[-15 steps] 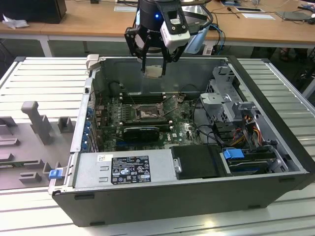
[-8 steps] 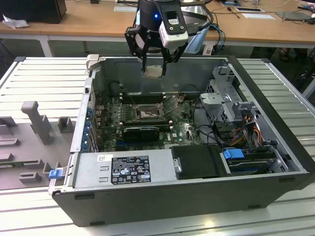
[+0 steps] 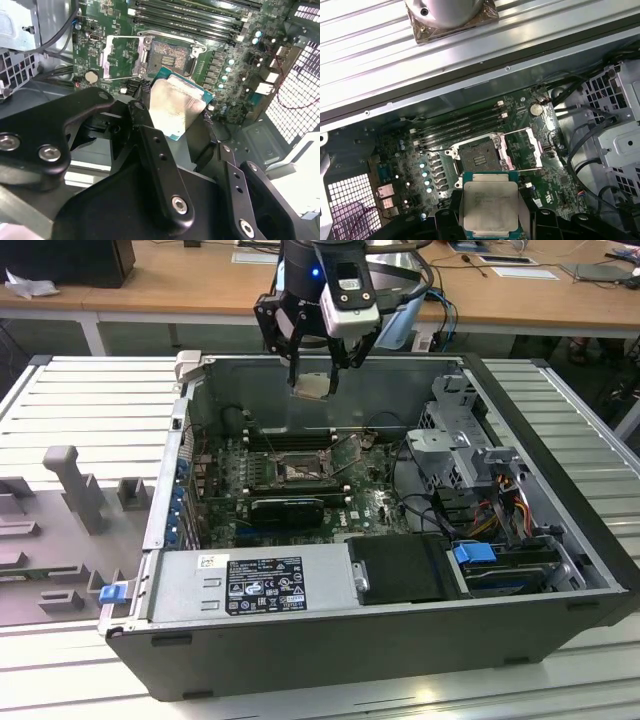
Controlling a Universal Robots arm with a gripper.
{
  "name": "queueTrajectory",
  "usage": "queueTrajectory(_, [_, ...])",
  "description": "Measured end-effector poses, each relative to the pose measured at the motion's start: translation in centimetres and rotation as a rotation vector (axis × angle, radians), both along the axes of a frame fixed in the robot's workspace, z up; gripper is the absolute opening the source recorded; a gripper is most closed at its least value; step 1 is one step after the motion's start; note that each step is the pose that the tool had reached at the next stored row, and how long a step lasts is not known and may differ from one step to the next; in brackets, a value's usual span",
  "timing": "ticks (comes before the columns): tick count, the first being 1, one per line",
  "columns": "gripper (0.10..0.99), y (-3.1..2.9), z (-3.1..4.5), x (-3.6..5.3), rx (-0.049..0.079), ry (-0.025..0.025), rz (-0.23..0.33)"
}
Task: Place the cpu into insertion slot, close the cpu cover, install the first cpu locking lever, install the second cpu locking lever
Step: 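Place the cpu into insertion slot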
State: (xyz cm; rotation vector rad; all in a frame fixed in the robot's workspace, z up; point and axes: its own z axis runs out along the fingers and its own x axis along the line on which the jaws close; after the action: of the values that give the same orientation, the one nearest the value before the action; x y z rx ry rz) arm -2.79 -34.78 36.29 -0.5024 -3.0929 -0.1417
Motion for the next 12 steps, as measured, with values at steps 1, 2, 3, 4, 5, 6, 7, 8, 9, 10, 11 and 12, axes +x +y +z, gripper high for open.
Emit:
queueTrajectory(1, [0.525,0.0,0.0,0.0,0.0,0.0,-0.007])
queueTrajectory(2, [0.525,0.0,0.0,0.0,0.0,0.0,-0.013])
queueTrajectory(3, [0.525,0.0,0.0,0.0,0.0,0.0,-0.02])
queueTrajectory(4, [0.525,0.0,0.0,0.0,0.0,0.0,-0.028])
queueTrajectory(5, [0.525,0.0,0.0,0.0,0.0,0.0,-0.034])
queueTrajectory(6, [0.525,0.0,0.0,0.0,0.0,0.0,-0.038])
queueTrajectory(7, [0.525,0.0,0.0,0.0,0.0,0.0,-0.043])
queueTrajectory(8, [0.525,0.0,0.0,0.0,0.0,0.0,-0.047])
queueTrajectory(9, [0.525,0.0,0.0,0.0,0.0,0.0,-0.055])
queueTrajectory(10, [0.525,0.0,0.0,0.0,0.0,0.0,-0.065])
queueTrajectory(11, [0.525,0.0,0.0,0.0,0.0,0.0,-0.075])
queueTrajectory(12, [0.525,0.0,0.0,0.0,0.0,0.0,-0.081])
